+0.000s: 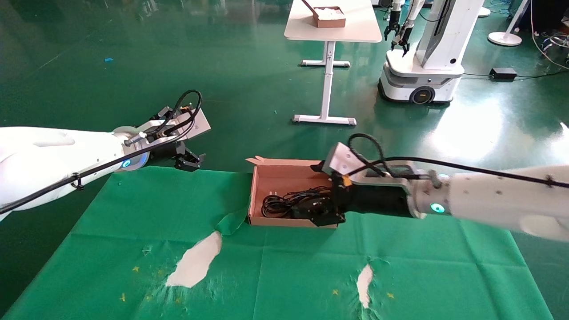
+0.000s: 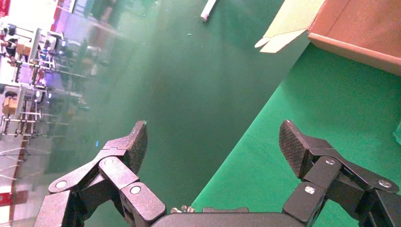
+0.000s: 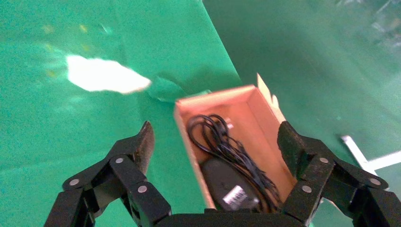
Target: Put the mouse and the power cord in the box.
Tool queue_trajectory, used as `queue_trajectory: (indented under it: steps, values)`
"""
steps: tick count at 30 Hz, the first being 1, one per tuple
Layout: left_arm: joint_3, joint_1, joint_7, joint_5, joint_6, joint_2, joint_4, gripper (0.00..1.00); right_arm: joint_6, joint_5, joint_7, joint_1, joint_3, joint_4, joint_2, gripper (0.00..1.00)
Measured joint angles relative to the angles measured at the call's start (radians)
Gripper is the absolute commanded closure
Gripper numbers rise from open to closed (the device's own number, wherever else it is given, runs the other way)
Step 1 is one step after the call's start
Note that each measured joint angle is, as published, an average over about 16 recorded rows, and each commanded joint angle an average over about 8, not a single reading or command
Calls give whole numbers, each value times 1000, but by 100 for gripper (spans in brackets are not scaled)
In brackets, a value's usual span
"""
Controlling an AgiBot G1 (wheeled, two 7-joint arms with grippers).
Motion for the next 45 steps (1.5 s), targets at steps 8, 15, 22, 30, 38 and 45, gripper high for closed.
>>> queue_trajectory:
  steps: [8, 15, 22, 30, 38, 45]
  values:
    - [-68, 49, 43, -97, 66, -33, -34, 0, -88, 148, 34, -92, 65, 116, 102, 0]
    - [-176, 126, 111, -249, 170, -86, -87, 0, -165, 278, 64, -173, 122, 217, 191, 0]
    - [-289, 208, 183, -410, 280, -141, -143, 0, -241, 407, 94, -253, 179, 318, 281, 0]
    - [-419, 301, 266, -594, 405, -204, -207, 0, -329, 555, 128, -345, 244, 433, 382, 0]
    - [-549, 394, 348, -779, 531, -268, -272, 0, -391, 660, 152, -410, 290, 515, 454, 0]
    - [-663, 475, 421, -941, 641, -323, -328, 0, -410, 691, 159, -429, 303, 539, 476, 0]
